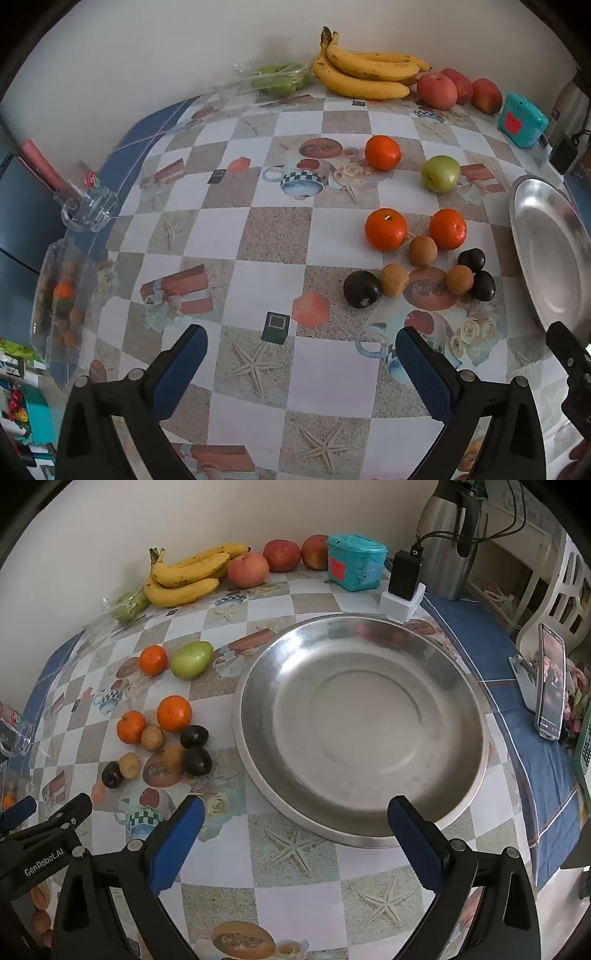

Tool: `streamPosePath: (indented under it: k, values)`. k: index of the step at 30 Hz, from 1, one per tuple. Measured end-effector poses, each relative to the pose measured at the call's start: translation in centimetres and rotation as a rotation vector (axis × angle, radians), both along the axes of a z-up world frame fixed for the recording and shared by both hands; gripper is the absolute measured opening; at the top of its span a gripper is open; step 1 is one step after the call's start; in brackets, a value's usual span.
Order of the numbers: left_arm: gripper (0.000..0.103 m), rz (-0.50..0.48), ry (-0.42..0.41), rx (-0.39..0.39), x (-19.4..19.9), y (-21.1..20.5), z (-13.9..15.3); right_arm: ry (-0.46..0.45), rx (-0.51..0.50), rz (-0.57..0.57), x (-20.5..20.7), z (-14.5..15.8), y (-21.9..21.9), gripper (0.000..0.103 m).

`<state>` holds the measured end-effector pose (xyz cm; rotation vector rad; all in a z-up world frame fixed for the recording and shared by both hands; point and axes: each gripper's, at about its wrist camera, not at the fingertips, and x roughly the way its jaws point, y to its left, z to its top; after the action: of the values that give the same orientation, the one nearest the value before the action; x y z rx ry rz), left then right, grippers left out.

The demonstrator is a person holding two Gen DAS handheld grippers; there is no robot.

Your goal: Organize fruits

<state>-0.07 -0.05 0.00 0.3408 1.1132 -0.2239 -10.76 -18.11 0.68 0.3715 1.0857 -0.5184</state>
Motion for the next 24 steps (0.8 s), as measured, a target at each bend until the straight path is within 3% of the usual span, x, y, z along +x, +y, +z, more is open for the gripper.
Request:
streamPosePath:
  k: [24]
  values:
    - [0.103, 0.01, 0.02, -0.03, 0.02, -0.24, -0.08, 0.001, 0.007, -0.002, 0.05, 0.05, 0.1, 0.099]
